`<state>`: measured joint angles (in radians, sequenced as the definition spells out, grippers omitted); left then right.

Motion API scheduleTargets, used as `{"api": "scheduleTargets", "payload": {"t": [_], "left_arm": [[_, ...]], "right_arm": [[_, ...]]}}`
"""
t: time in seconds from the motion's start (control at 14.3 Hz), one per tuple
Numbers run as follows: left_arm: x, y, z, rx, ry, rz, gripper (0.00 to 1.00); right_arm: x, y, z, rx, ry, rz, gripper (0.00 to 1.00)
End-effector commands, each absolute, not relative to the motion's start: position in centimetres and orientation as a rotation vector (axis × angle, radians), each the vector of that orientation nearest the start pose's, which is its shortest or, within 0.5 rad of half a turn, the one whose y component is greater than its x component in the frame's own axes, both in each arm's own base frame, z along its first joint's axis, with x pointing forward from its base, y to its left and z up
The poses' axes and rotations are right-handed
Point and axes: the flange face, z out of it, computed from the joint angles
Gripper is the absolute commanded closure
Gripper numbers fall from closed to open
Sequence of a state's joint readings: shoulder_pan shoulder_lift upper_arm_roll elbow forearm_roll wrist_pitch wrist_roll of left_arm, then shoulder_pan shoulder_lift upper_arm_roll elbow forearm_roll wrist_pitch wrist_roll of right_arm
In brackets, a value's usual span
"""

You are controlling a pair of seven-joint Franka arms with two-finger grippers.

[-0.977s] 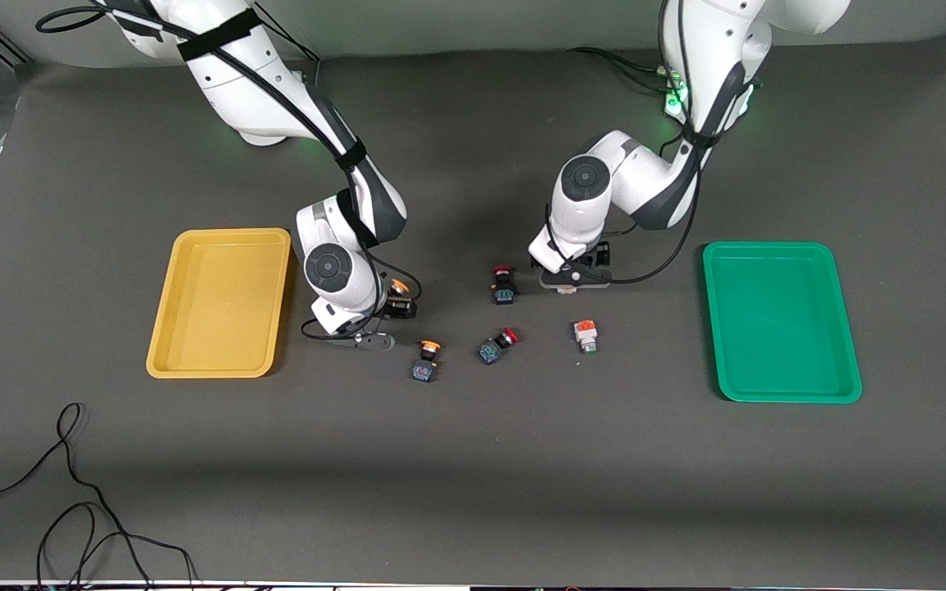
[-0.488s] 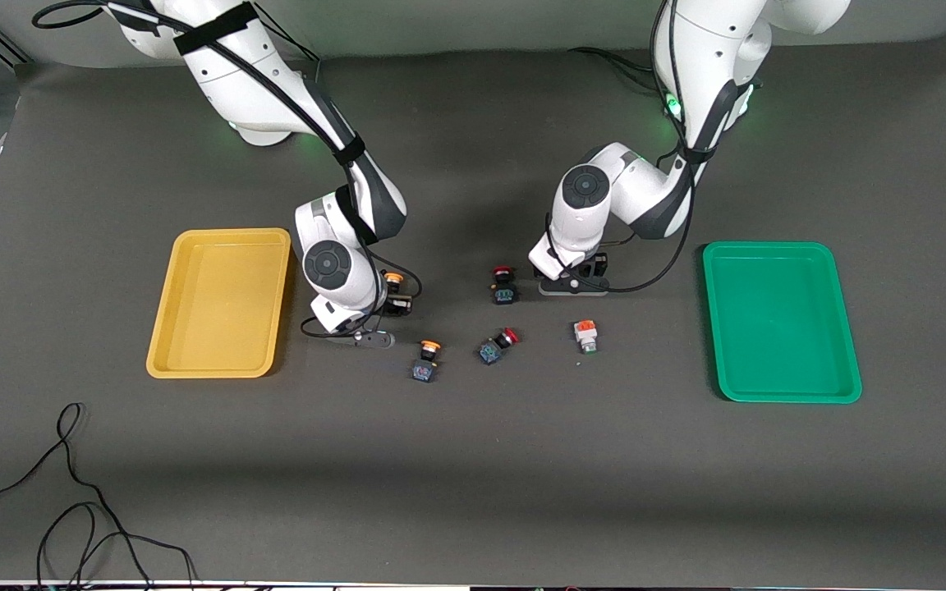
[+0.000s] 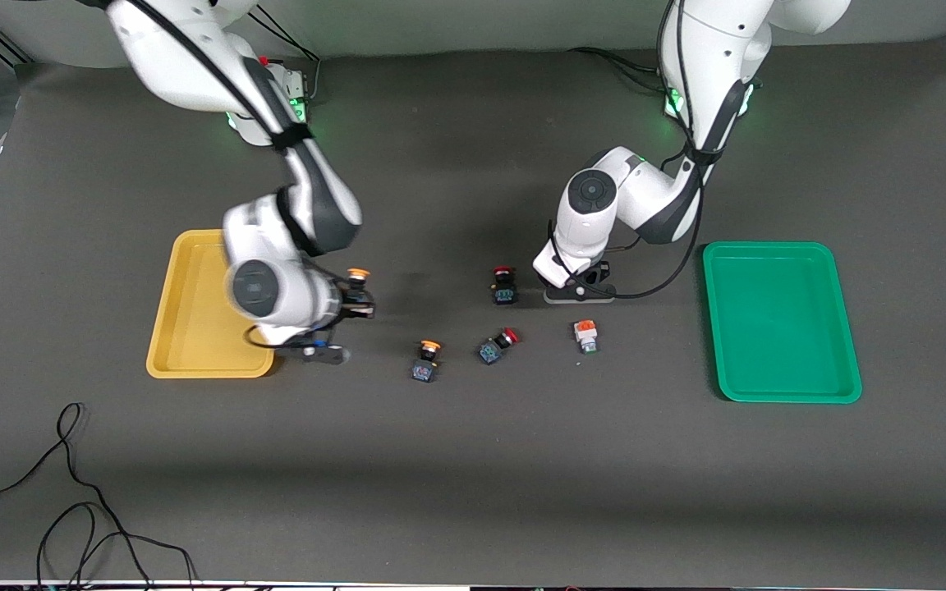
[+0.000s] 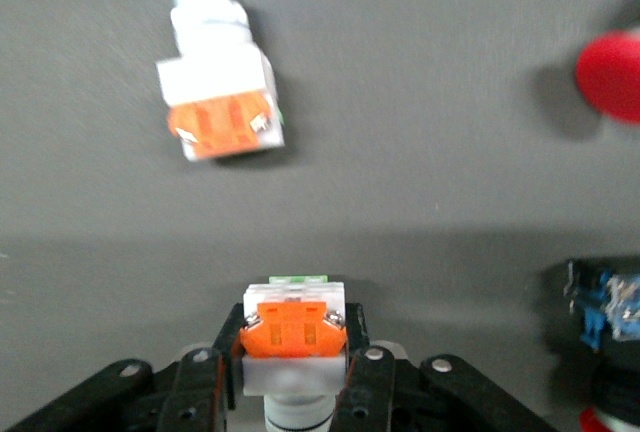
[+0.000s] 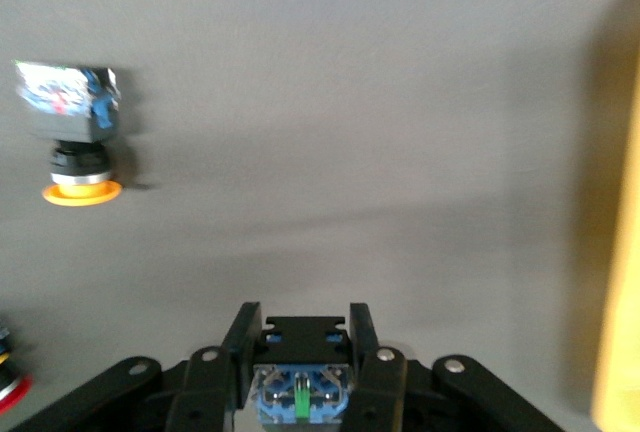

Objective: Place green and yellow buttons in trays
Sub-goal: 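Carry the blue button to the yellow tray while the left gripper carries white to green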

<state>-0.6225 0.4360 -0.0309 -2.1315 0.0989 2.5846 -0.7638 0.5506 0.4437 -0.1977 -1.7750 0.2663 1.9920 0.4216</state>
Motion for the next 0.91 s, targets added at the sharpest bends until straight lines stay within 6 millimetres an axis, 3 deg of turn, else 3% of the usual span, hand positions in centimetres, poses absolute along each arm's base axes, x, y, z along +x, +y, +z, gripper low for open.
{"api": "scheduleTargets", "payload": {"t": [0.0,0.07,0.21,0.28,0.35,0.49,0.56,0.77,0.84], "left_arm": [[48.9,-35.3,28.6,-3.092,-0.159,-0.002,0.69],[49.9,-35.5,31.6,-3.100,-0.203,0.038,0.69],[51.9,-34.0,37.3,-3.109,-0.249,0.101,0.69],[52.4,-32.7,40.4,-3.127,-0.257,0.135,0.69],[53.1,-30.6,42.3,-3.141,-0.252,0.165,0.69],[54.2,-25.0,45.3,-3.160,-0.251,0.208,0.69],[54.6,-21.9,46.0,-3.152,-0.238,0.251,0.69],[56.3,-11.3,47.1,-3.162,-0.184,0.303,0.68],[56.8,-8.6,47.0,-3.166,-0.178,0.301,0.68]], "right_arm": [[58.8,17.6,36.9,-2.970,0.240,0.407,1.00],[59.0,14.3,39.3,-2.946,0.227,0.419,1.00],[58.7,8.3,43.1,-2.912,0.236,0.443,1.00],[58.3,5.1,44.3,-2.896,0.216,0.441,1.00],[58.1,2.4,44.5,-2.888,0.214,0.432,1.00],[57.9,-2.3,42.7,-2.882,0.226,0.440,1.00],[58.1,-3.3,41.1,-2.886,0.209,0.444,1.00],[57.9,-6.2,35.0,-2.906,0.173,0.445,1.00],[57.7,-7.9,32.5,-2.909,0.164,0.435,1.00]]}}
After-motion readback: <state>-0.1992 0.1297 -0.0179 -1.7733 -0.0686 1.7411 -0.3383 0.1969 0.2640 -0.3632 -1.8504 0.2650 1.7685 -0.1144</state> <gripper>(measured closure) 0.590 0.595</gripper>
